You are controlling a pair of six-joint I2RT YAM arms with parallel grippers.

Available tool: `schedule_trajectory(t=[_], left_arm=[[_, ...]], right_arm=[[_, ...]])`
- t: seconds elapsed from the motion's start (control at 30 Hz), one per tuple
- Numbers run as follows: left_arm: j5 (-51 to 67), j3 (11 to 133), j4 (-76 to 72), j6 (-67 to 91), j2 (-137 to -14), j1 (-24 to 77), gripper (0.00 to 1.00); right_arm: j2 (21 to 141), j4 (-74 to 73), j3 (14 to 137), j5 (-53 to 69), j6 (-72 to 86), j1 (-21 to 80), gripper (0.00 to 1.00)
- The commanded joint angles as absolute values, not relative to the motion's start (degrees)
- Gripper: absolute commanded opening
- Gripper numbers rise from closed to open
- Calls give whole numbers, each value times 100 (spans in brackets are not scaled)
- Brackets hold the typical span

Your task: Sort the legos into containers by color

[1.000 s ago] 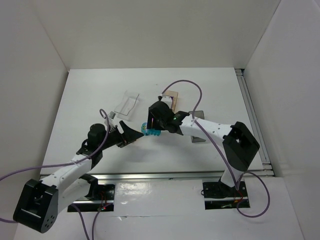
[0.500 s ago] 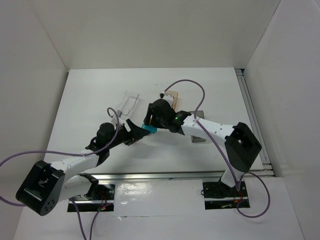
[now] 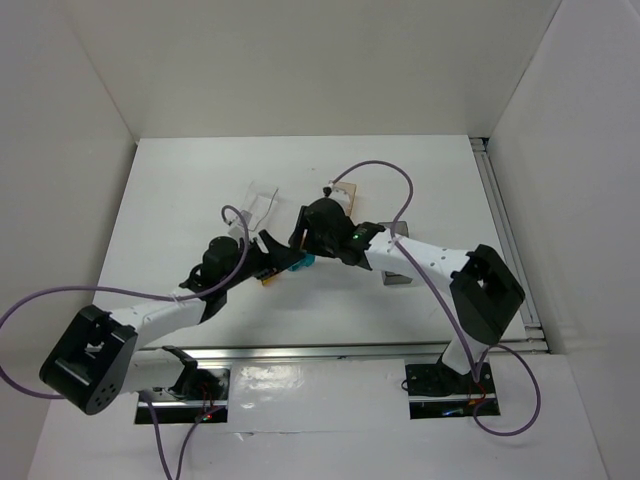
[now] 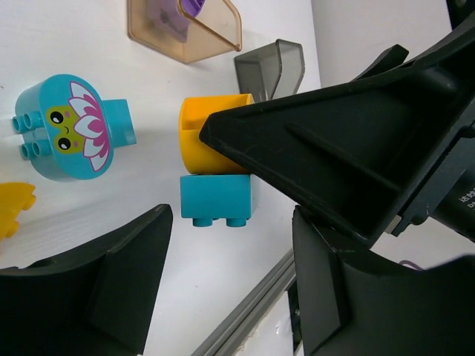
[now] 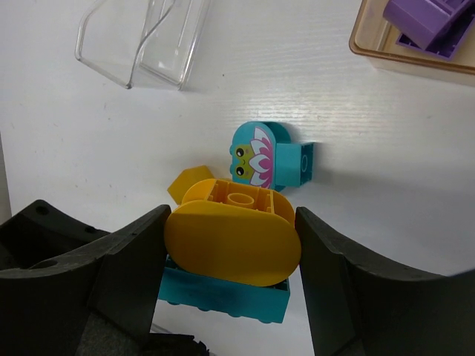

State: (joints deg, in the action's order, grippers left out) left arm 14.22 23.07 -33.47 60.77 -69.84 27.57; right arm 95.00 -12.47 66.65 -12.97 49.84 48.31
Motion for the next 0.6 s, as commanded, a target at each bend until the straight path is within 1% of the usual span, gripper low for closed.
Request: schedule_trajectory(t=[0.0, 0.1, 0.23, 0.27, 0.33, 0.37, 0.5, 0.53, 0.57], left_arm=[[1222, 2540, -3664, 5836, -7049, 2839, 72], [1160, 2602, -3665, 5722, -7049, 2953, 68], [1046, 2759, -3595, 5669, -7102, 2953, 53], [1046, 2821, -3534, 5617, -7102, 3005, 46], [994, 2821, -3480, 5616, -7154, 3006, 39], [993, 2873, -3428, 5616, -7154, 3006, 31], [941, 2874, -3253, 5616, -7154, 3006, 16], [940, 2935, -3087, 5564, -7102, 3006, 5], [880, 2936, -2998, 5563, -7102, 3006, 0]], right_arm=[[9132, -923, 6539, -976, 5097, 4764, 62], [9080, -792, 6425, -756, 5150, 4694, 62], [9018, -729, 6267, -554, 5203, 4588, 62], [9018, -660, 6267, -493, 5203, 4588, 62], [8965, -659, 6267, -492, 5255, 4588, 62], [8965, -659, 6214, -492, 5256, 4588, 62], [8912, -659, 6153, -440, 5256, 4474, 61], [8860, -659, 6152, -439, 5256, 4421, 61], [8807, -659, 6083, -439, 5256, 4343, 61]])
